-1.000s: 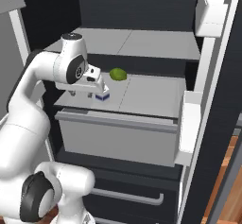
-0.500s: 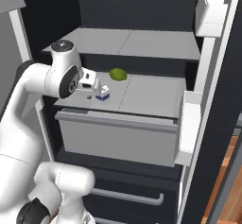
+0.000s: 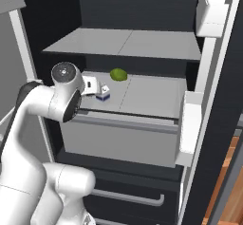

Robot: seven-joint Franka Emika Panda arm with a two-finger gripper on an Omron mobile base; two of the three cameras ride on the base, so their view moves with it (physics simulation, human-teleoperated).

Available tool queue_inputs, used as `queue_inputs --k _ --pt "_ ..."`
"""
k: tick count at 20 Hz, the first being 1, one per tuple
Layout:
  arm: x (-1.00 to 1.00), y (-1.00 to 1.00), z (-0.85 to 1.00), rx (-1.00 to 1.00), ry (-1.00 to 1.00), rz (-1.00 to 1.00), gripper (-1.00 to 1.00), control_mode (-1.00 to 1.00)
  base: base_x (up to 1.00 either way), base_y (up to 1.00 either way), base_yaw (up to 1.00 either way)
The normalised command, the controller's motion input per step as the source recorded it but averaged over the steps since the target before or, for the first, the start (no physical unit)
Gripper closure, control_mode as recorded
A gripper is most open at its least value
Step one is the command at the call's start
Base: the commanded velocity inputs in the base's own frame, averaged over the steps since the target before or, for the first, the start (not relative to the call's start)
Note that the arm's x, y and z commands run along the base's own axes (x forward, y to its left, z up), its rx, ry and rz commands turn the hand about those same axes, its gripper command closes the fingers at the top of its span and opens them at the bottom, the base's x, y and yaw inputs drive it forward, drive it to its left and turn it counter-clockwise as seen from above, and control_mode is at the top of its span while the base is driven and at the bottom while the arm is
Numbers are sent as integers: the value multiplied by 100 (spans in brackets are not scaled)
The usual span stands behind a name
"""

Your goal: Take out the milk from the fridge and place it on the tray on the counter. Then take the sugar cube near the tray and place it in the tray.

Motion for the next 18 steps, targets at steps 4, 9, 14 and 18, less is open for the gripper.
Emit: queue_inputs --k 4,9,14,18 --pt "24 -10 0 1 -20 20 -100 -100 0 0 0" --pt "26 -8 -6 4 -10 21 -100 -100 0 0 0" --pt "11 -8 -7 5 -12 24 -100 -100 0 0 0" --pt "17 -2 -15 9 -12 25 -100 -100 0 0 0"
